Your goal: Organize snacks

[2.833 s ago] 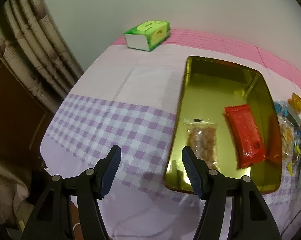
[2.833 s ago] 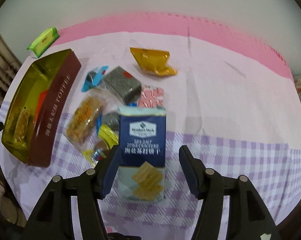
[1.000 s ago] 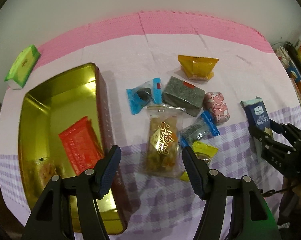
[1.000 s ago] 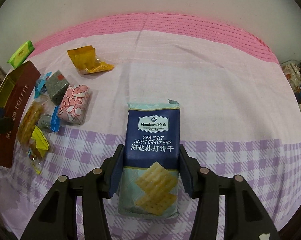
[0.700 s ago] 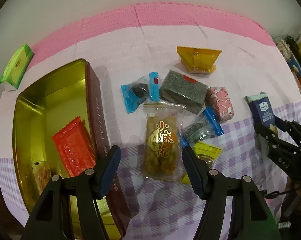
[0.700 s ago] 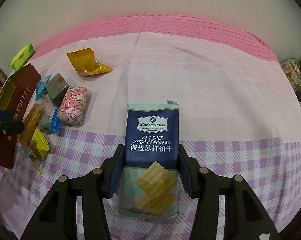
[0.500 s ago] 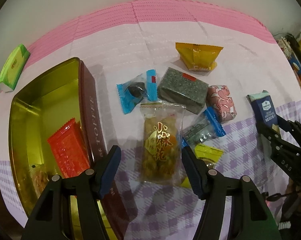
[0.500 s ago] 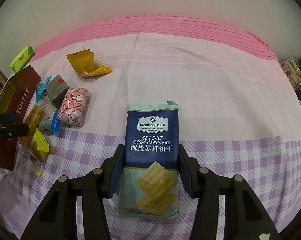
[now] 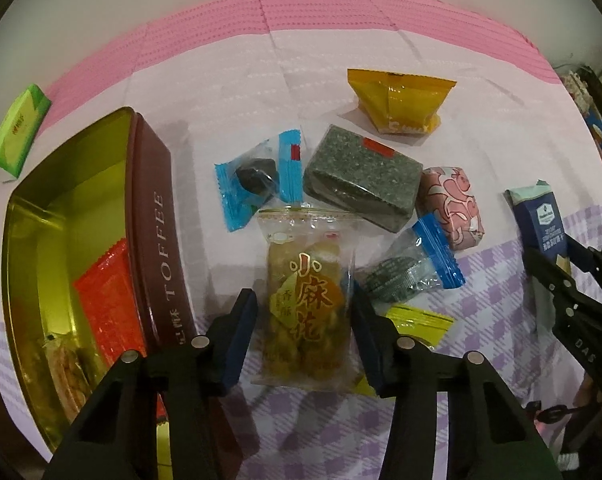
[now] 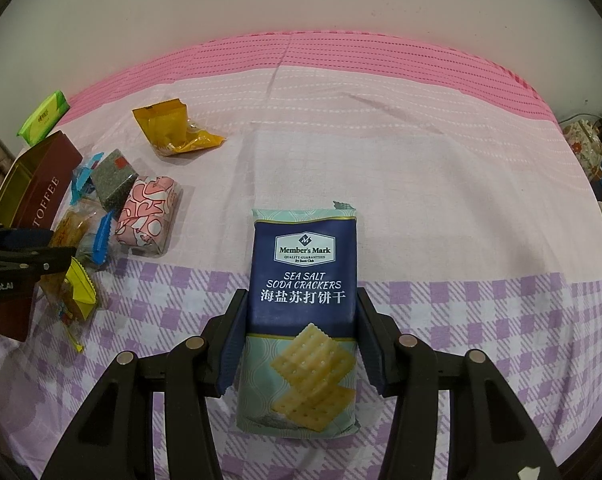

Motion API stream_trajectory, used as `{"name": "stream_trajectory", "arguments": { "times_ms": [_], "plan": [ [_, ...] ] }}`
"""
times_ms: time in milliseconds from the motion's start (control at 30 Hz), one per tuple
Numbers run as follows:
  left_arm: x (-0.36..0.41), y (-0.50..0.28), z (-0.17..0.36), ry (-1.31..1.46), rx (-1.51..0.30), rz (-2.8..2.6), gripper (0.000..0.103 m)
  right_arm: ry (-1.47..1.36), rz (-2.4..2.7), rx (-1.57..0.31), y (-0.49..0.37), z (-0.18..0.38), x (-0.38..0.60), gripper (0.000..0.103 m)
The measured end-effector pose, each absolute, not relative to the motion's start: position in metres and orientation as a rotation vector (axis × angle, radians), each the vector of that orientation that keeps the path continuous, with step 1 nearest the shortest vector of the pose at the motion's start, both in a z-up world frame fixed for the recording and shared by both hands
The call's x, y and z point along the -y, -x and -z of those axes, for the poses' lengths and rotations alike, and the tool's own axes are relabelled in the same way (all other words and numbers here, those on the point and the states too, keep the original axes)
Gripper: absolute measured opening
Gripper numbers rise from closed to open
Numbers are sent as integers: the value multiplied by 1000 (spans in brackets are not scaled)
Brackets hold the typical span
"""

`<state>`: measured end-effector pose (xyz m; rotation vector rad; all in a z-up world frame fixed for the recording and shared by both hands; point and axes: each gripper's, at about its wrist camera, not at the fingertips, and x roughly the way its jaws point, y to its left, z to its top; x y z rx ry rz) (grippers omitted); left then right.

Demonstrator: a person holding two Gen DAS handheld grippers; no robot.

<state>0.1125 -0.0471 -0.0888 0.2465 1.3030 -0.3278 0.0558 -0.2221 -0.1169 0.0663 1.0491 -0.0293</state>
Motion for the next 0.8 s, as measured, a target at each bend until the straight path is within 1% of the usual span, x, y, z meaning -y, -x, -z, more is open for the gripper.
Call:
{"name": "stream_trajectory", "arguments": {
  "times_ms": [33,367,800],
  "plan": [
    [48,-112,89,-245,-1301,338,38,-66,30,-1049,-56,117,222,49],
    [47,-108,81,-231,-1281,335,38,-62,30,-1049,-56,118,222,49],
    [28,-95,41,-212,-1207,334,38,-49,41,-1054,-55,119,220,49]
  ]
}}
